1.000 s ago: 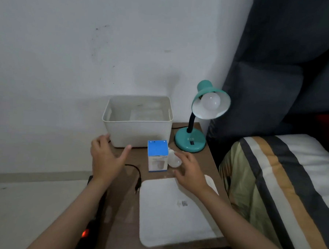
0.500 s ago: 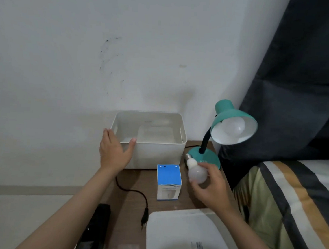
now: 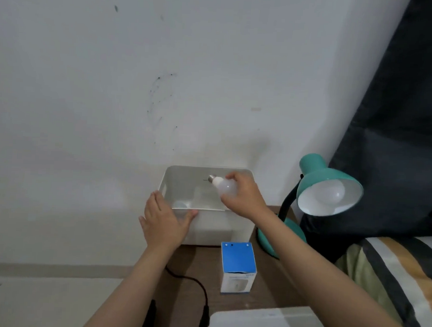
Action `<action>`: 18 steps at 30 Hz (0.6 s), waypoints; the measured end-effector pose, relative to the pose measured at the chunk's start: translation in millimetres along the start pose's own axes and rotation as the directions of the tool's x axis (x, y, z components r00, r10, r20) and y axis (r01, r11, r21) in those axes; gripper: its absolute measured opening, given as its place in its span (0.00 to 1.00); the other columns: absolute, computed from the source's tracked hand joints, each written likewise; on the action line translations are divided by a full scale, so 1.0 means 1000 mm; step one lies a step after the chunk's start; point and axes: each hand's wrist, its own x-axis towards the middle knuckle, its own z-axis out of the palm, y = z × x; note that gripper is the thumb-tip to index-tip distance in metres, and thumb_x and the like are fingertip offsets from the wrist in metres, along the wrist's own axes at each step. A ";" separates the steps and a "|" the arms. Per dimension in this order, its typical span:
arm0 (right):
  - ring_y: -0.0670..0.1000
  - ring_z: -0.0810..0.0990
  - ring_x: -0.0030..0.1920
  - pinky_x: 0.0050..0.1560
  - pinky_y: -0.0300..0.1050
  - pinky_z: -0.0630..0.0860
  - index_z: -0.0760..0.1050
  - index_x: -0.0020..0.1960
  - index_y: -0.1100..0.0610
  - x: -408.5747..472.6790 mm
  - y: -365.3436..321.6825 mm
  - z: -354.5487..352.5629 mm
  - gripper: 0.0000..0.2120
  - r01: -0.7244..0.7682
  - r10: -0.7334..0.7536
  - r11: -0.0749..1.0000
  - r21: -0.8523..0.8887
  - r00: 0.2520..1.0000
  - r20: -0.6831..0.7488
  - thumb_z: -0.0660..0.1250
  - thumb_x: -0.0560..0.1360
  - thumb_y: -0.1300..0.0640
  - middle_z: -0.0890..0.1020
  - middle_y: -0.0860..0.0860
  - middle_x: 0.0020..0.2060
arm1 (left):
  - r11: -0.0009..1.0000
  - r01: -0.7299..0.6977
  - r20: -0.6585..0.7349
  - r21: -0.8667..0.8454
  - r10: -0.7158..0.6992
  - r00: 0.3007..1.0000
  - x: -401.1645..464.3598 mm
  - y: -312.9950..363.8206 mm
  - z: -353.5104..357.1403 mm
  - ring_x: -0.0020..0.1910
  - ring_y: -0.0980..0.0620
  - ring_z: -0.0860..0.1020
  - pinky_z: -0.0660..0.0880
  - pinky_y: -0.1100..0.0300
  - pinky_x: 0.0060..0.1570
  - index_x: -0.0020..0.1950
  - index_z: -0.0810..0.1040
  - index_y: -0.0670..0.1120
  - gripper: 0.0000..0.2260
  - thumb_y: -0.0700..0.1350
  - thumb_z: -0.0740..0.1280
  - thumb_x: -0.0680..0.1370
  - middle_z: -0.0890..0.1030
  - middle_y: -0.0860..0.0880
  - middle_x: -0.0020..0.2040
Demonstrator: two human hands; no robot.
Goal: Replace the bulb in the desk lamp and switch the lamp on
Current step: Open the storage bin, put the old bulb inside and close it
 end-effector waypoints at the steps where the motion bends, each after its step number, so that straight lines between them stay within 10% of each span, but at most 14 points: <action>1: 0.54 0.75 0.55 0.52 0.46 0.75 0.71 0.61 0.56 0.012 0.005 0.004 0.24 0.000 0.002 0.996 -0.085 1.000 0.025 0.71 0.67 0.57 0.72 0.54 0.57 | 1.000 0.002 -0.005 0.008 -0.002 1.000 0.000 0.000 0.001 0.69 0.38 0.62 0.64 0.36 0.63 0.72 0.54 0.37 0.47 0.68 0.64 0.66 0.62 0.38 0.71; 18: 0.54 0.74 0.61 0.54 0.41 0.70 0.68 0.67 0.55 0.038 0.012 0.010 0.27 -0.035 0.048 0.989 -0.142 0.994 0.095 0.68 0.69 0.63 0.74 0.54 0.64 | 1.000 0.006 -0.033 -0.026 -0.007 0.999 0.000 -0.001 0.007 0.69 0.38 0.62 0.62 0.36 0.64 0.71 0.56 0.36 0.49 0.70 0.64 0.65 0.63 0.38 0.70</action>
